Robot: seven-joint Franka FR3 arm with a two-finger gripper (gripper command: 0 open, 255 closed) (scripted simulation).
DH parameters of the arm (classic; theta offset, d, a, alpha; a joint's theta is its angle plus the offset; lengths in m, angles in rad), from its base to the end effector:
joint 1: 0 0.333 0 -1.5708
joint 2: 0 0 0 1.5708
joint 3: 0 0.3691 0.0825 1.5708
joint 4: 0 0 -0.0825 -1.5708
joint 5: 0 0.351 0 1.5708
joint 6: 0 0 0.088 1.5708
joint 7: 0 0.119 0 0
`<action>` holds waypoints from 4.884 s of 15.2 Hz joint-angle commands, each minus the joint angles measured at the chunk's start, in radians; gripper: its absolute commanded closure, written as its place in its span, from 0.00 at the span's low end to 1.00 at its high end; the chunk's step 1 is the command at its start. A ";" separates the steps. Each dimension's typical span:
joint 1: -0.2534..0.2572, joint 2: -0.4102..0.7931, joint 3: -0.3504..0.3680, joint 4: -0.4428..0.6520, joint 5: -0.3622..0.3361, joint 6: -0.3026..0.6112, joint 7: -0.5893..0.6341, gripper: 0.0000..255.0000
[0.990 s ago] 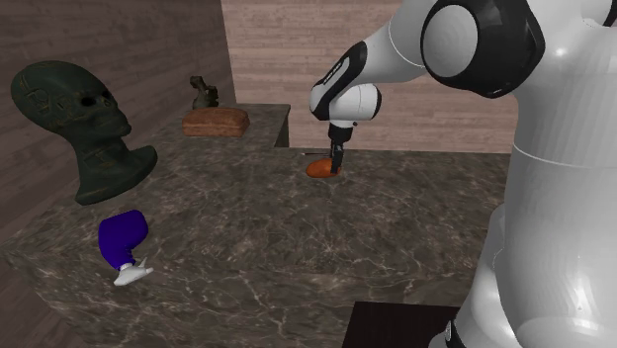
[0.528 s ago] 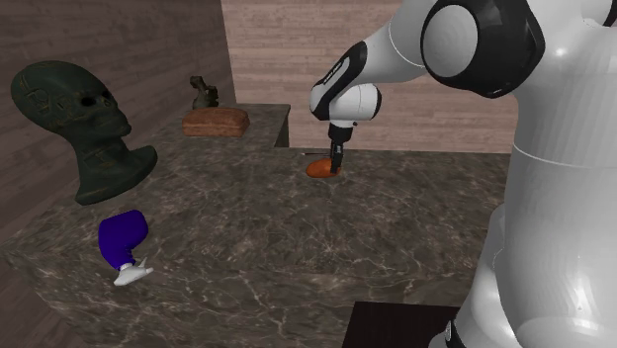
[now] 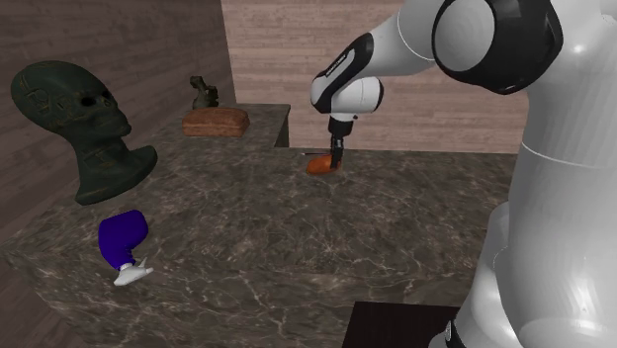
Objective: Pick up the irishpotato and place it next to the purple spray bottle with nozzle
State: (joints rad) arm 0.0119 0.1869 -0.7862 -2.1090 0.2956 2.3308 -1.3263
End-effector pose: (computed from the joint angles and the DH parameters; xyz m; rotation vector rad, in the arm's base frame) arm 0.4142 -0.3711 0.4227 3.0403 0.5738 0.2010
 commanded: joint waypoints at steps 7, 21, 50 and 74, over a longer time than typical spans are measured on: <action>0.022 -0.073 -0.023 0.044 -0.085 -0.089 0.062 1.00; 0.038 -0.161 -0.031 0.160 -0.181 -0.258 0.138 1.00; 0.343 0.012 0.272 0.366 -0.183 -0.281 0.764 1.00; 0.322 0.133 0.303 0.187 -0.092 0.004 0.704 1.00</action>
State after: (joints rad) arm 0.3334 0.3110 -0.4864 -1.9086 0.1994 2.3204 -0.6208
